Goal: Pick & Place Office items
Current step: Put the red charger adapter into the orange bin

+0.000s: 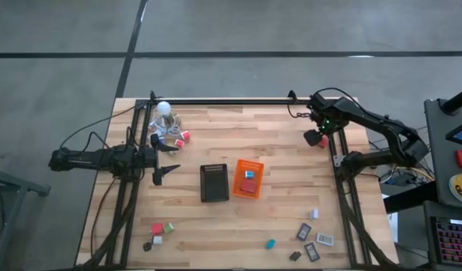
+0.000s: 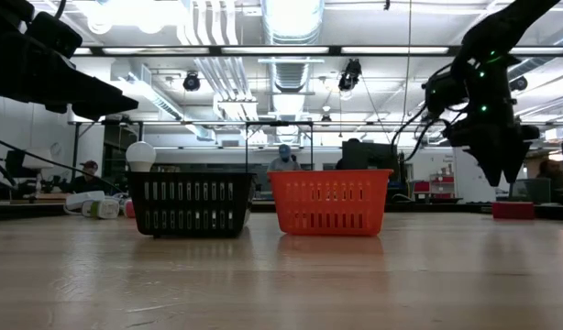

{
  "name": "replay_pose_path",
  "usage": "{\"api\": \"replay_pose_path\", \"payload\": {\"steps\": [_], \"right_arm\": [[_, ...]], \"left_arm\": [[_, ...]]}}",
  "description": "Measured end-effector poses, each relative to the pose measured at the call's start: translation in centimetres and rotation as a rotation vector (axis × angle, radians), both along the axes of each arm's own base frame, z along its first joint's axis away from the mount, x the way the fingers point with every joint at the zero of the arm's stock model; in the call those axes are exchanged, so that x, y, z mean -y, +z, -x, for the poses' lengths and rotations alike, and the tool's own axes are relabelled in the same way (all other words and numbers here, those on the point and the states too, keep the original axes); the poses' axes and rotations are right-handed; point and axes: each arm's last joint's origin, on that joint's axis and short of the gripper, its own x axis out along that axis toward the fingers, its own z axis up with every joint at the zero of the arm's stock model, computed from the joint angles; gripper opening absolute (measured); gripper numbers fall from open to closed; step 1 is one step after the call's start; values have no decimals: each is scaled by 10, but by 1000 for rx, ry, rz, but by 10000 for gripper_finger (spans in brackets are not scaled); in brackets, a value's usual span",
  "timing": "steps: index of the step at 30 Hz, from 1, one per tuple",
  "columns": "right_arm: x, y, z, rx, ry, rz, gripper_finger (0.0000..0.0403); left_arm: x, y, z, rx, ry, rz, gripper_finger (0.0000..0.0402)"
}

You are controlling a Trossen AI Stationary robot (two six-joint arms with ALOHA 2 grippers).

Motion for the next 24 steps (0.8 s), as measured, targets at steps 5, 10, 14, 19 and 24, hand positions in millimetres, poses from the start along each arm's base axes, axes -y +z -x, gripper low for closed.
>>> {"api": "replay_pose_path", "payload": {"steps": [5,10,14,19,24], "right_arm": [[5,-11,-3,-42,3,-54,265],[8,-20,-6,-71,8,-93,265],[10,-25,-7,-88,10,-115,265],[13,-31,-10,-91,11,-118,265],[16,-36,-12,-96,23,-123,265]], "left_arm": [[0,0,0,0,0,0,310],[0,0,0,-1,0,0,310],[0,0,0,0,1,0,310],[0,0,0,0,0,0,310],[0,0,0,0,0,0,310]]}}
